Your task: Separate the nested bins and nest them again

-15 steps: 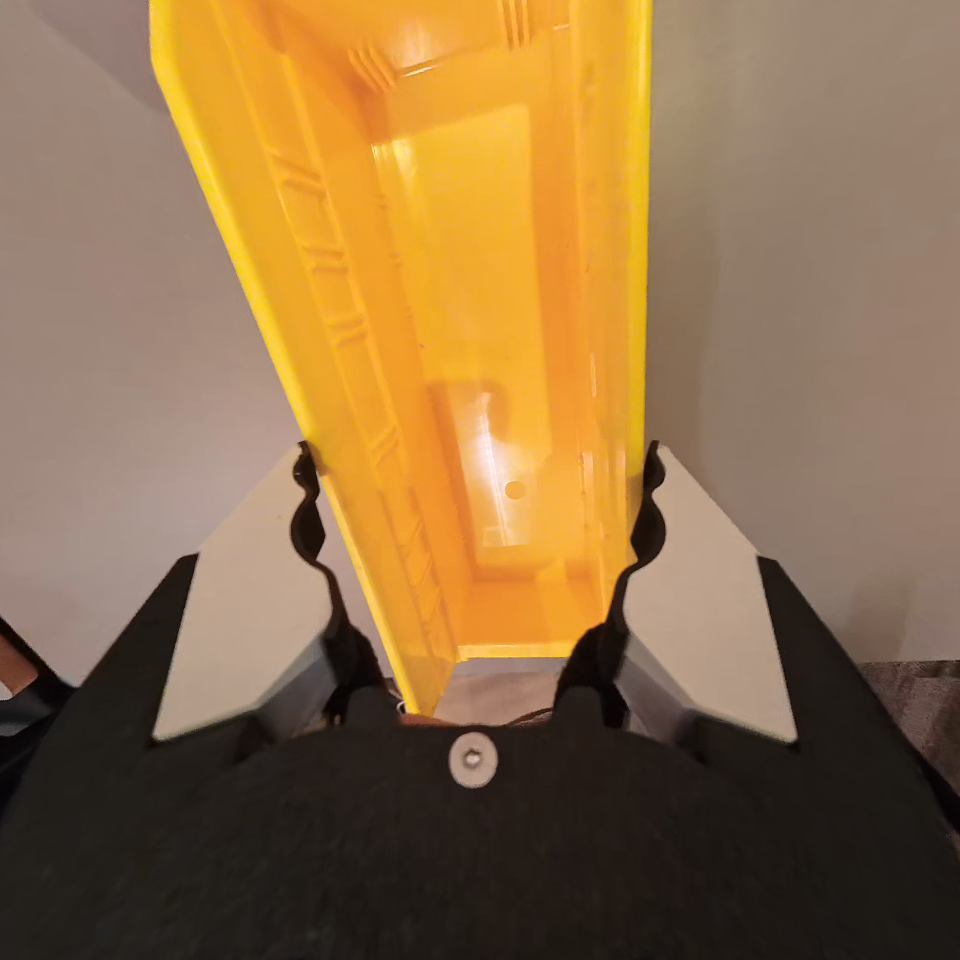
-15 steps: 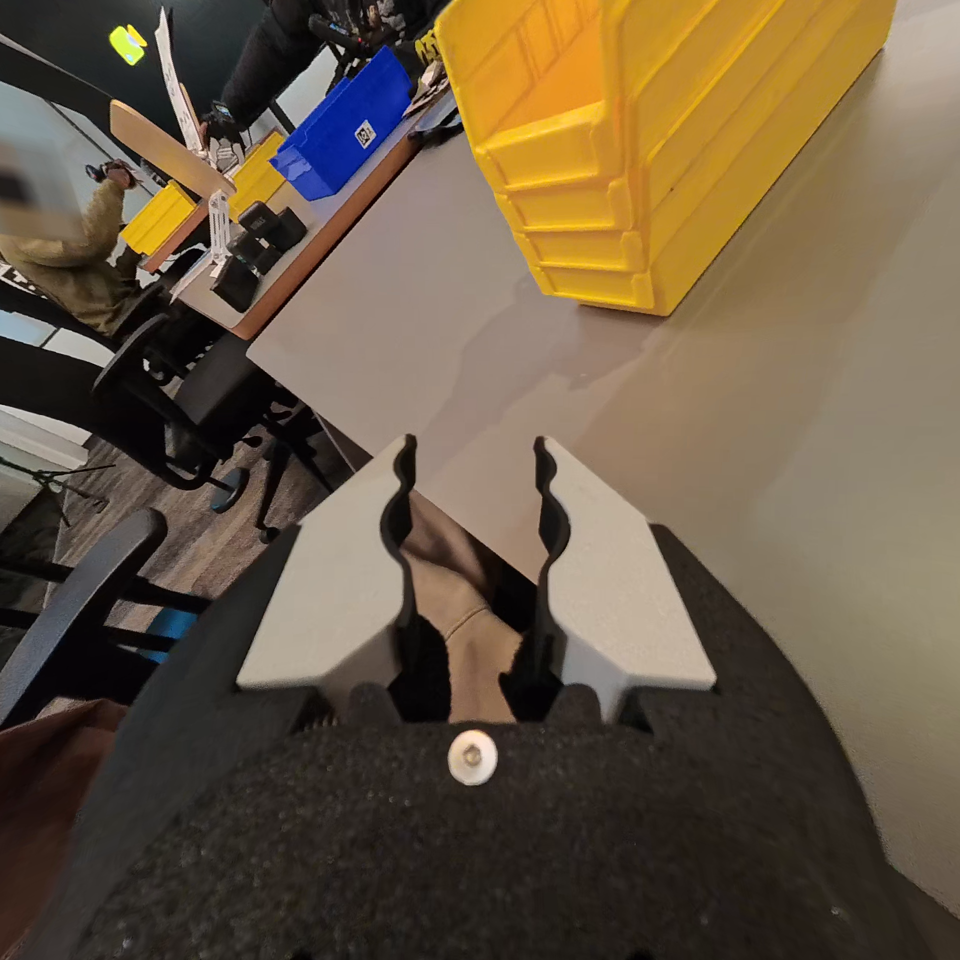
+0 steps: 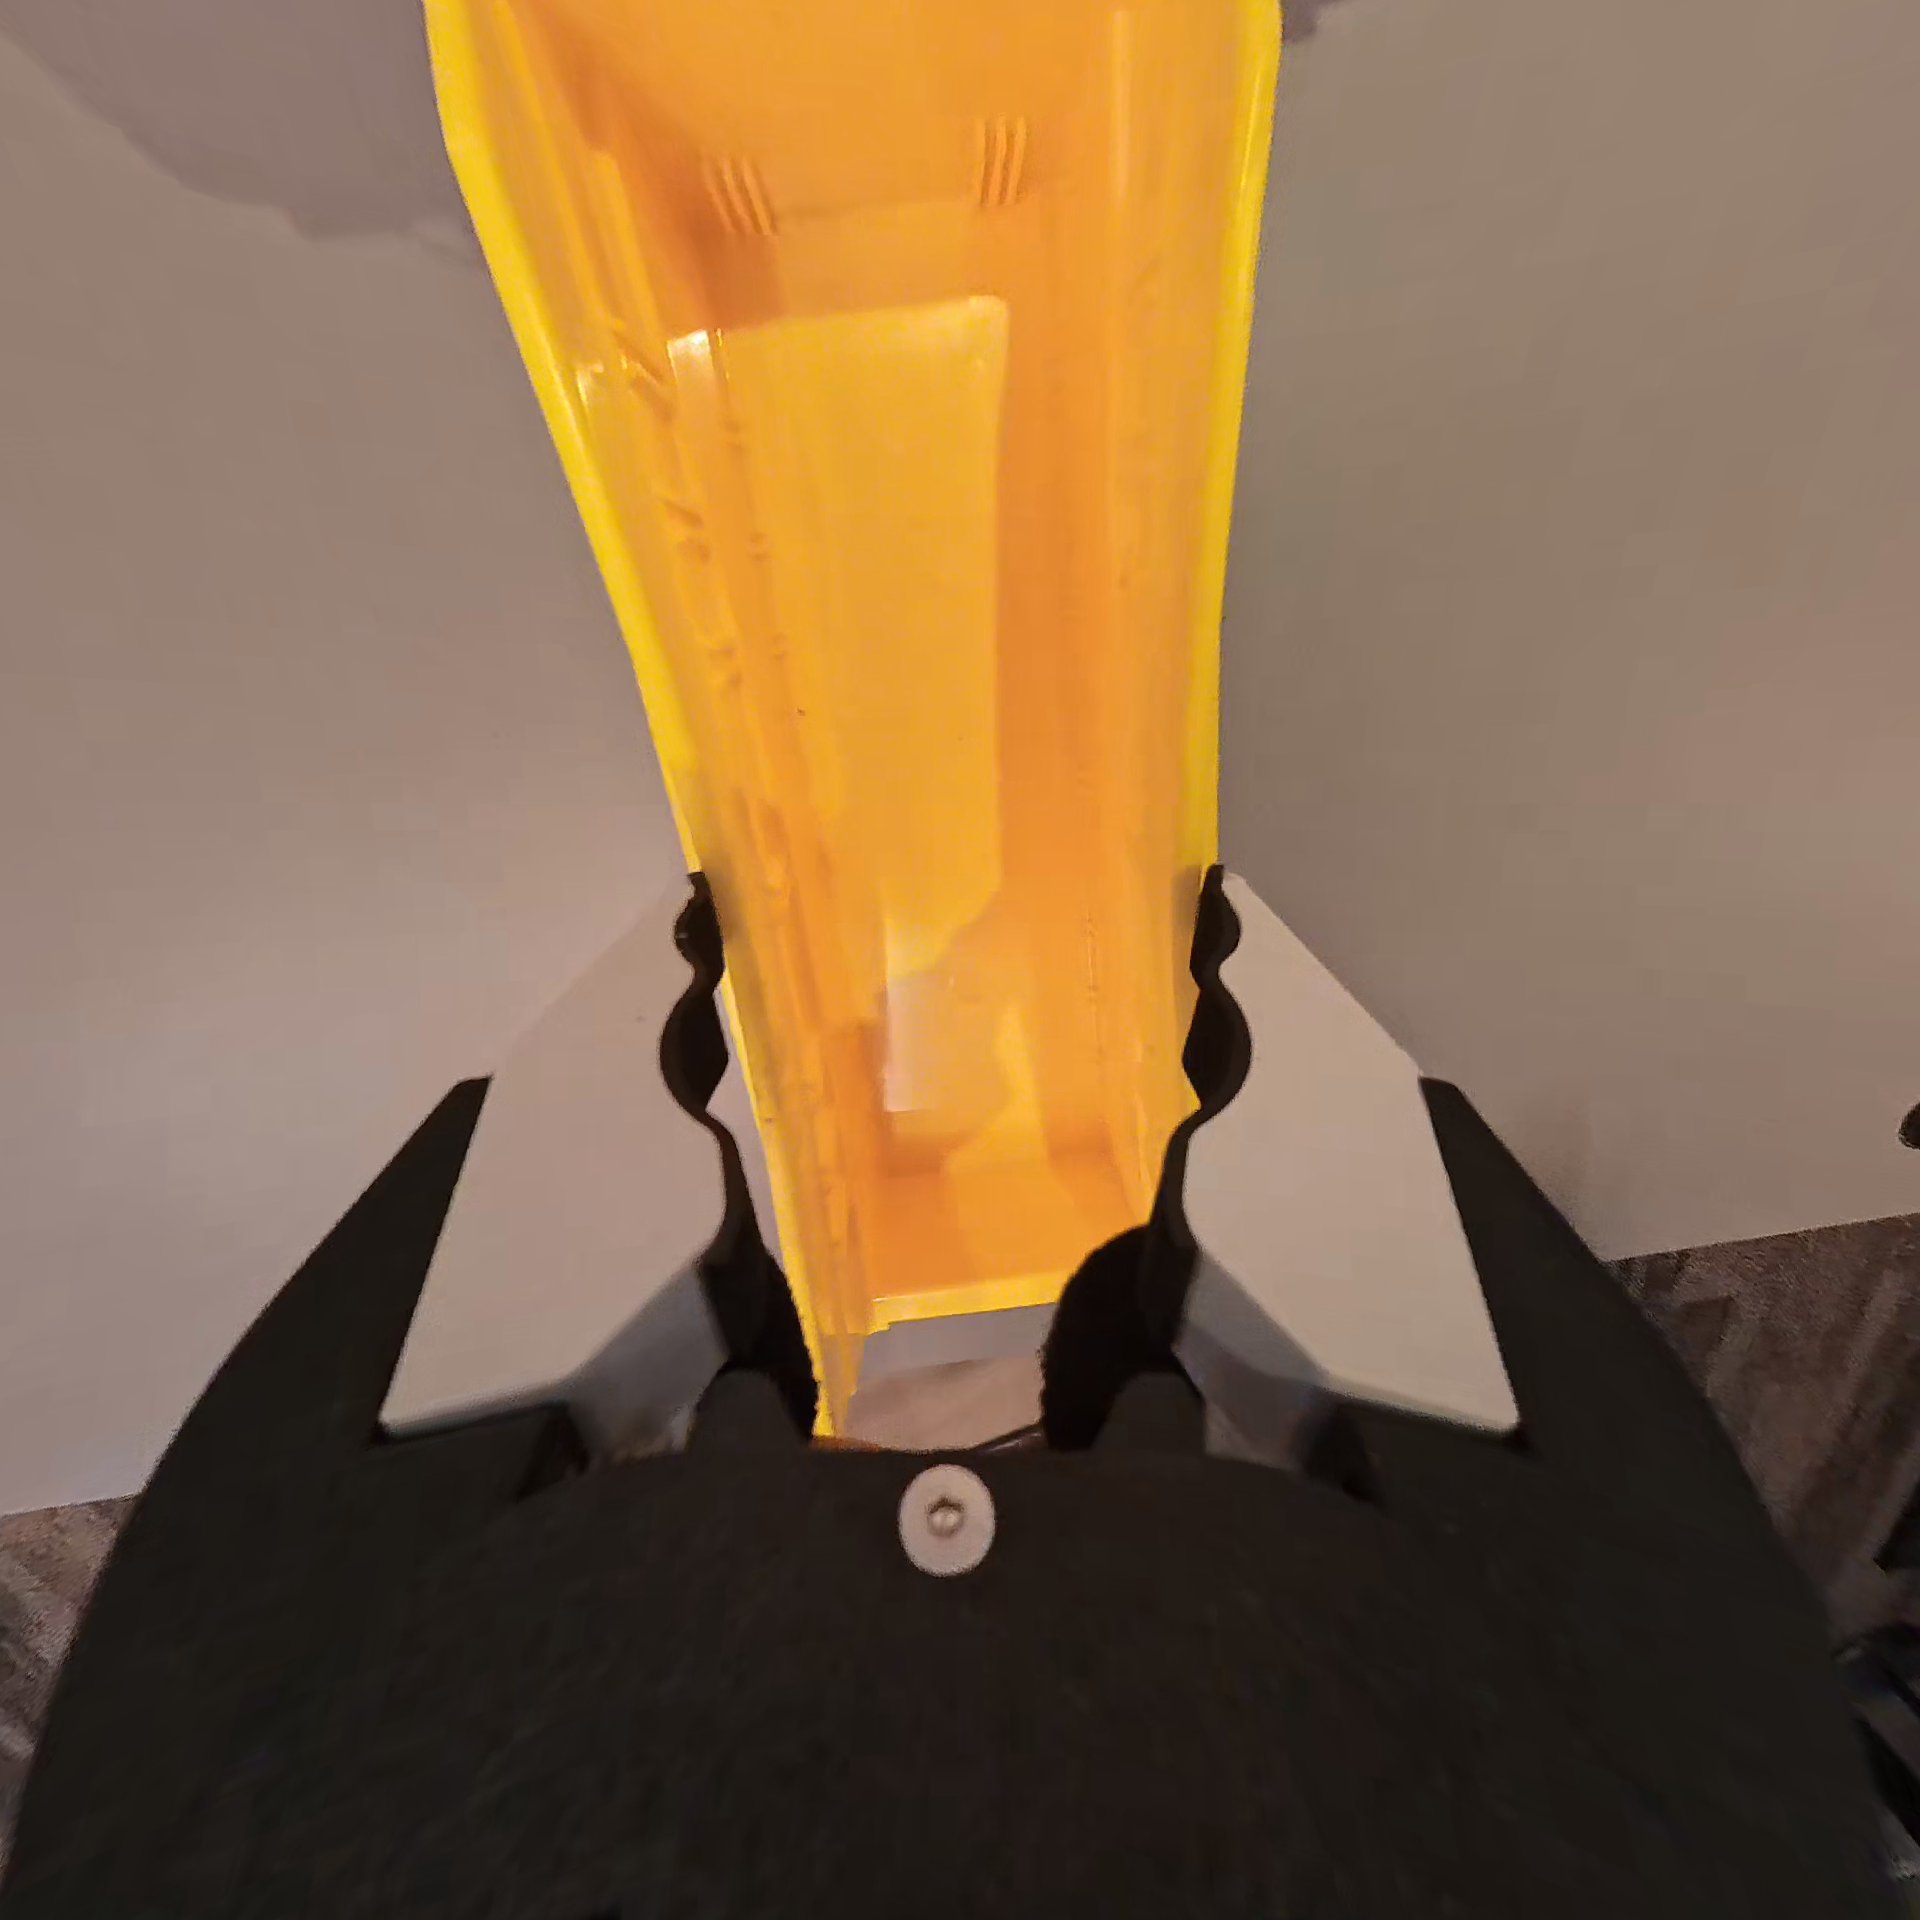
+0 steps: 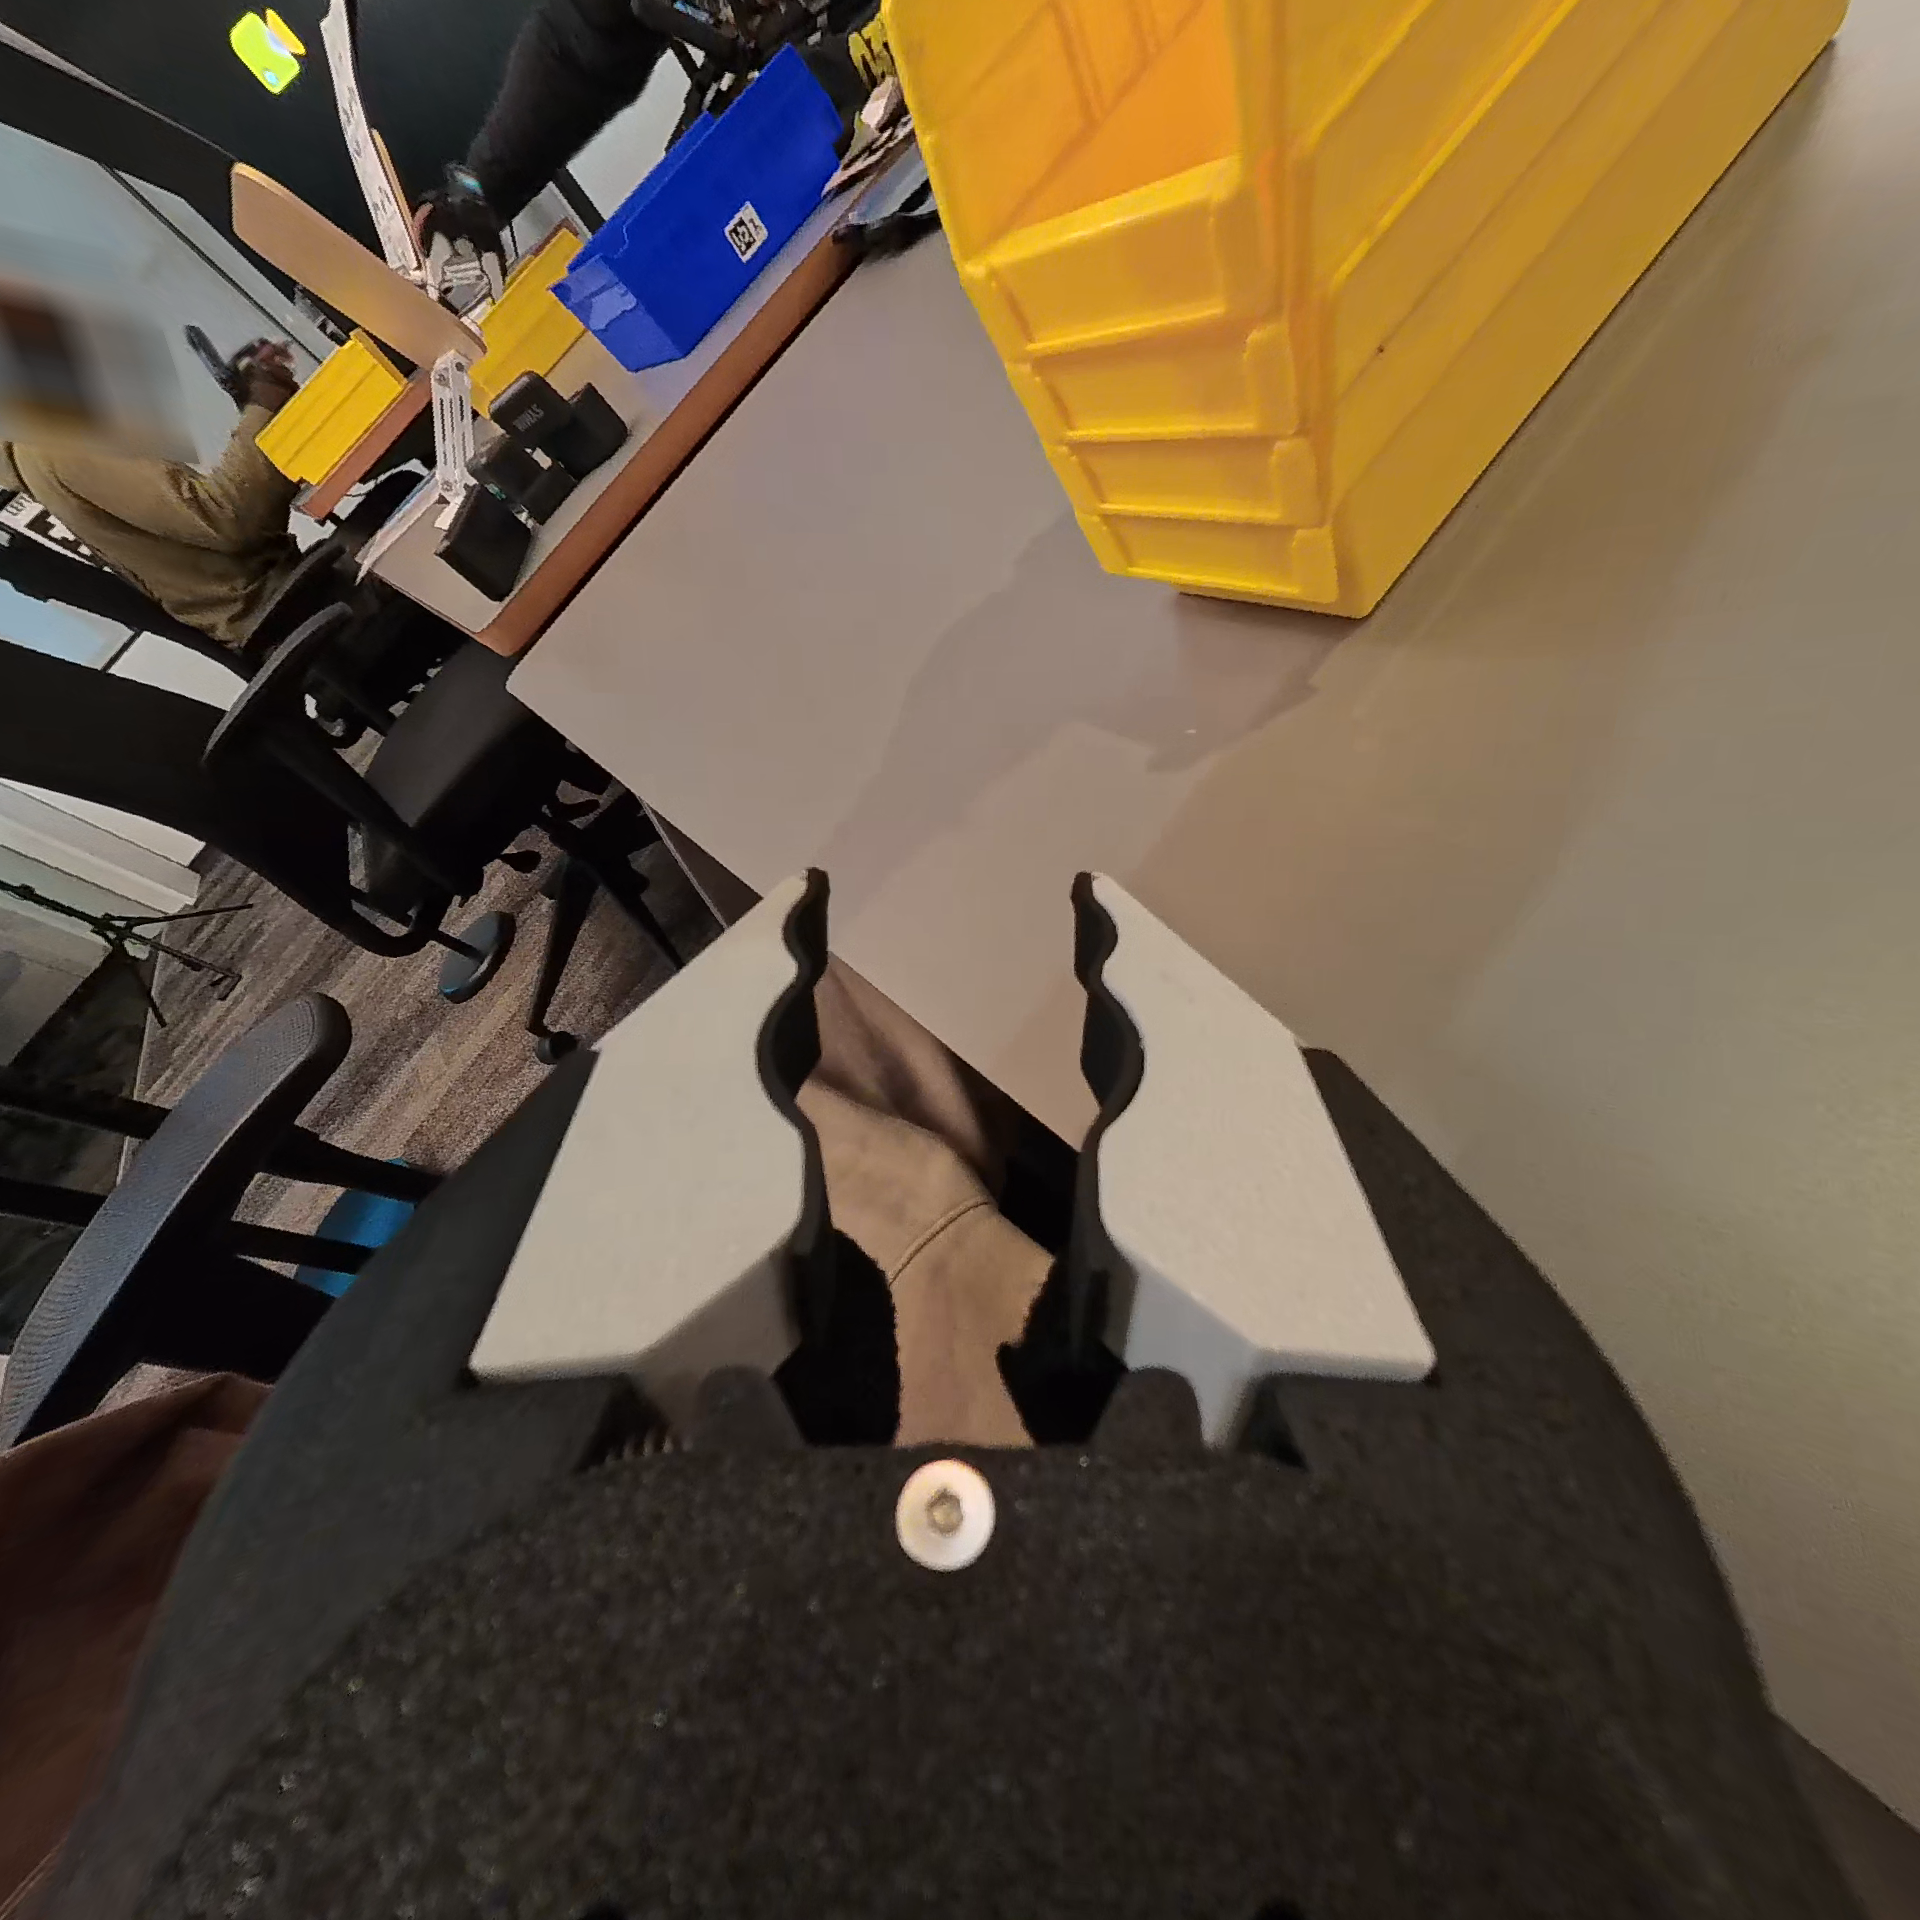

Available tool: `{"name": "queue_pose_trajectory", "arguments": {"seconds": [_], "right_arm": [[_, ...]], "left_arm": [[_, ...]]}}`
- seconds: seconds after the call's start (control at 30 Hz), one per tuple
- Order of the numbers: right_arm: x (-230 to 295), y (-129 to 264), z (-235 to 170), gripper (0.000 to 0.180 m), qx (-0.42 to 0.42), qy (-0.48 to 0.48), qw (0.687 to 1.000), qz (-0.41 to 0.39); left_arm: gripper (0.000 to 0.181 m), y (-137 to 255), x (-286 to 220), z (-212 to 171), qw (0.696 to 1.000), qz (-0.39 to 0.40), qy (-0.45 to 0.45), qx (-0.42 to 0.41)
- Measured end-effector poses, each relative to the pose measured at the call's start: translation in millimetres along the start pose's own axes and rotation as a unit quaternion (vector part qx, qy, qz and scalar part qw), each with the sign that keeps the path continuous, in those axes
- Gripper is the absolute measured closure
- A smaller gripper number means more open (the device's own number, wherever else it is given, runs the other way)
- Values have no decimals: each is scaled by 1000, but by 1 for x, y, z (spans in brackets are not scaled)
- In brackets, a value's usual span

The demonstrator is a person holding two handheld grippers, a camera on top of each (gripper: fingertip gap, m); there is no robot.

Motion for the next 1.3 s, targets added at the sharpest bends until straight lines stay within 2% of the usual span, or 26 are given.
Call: {"name": "queue_pose_trajectory", "arguments": {"seconds": [0.23, 0.37, 0.5, 0.63, 0.77, 0.87, 0.93, 1.03, 1.2, 1.3], "right_arm": [[-1, -1, -1, 132, 6, -2, 1000, 0], [-2, 0, 0, 133, 5, -5, 1000, 3], [-3, 1, 0, 132, 8, -5, 1000, 2], [-3, 4, -1, 133, 4, -4, 1000, -3], [-5, 4, -1, 133, 5, -7, 1000, -5], [-4, 3, -2, 133, 7, -5, 1000, -7], [-3, 2, -2, 133, 7, -2, 1000, -10], [-2, 0, -3, 133, 10, 2, 1000, -13], [-3, -8, -4, 133, 24, 7, 1000, -17], [-4, -11, -7, 133, 33, 11, 999, -21]], "left_arm": [[91, 3, -4, -5, 1000, -2, 6, -5], [91, 20, -6, -10, 1000, 2, 5, -7], [93, 55, -12, -15, 1000, 12, -13, -16], [93, 109, -6, -23, 999, 17, -25, -36], [91, 164, 28, -34, 997, 39, -9, -69], [89, 181, 64, -40, 996, 52, 8, -79], [88, 176, 89, -44, 995, 60, 17, -75], [88, 147, 125, -45, 996, 62, 29, -59], [89, 67, 157, -34, 999, 13, 43, -29], [89, 21, 177, -26, 999, 25, 42, -8]]}}
Point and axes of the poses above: each gripper's, where its closed fingertips meet, y back along the fingers, z out of its top, x = y × z across the jaws, the point moved 2 cm from there along y, back along the fingers, and after that the axes turned 15 degrees about x, right-handed, at the moved point
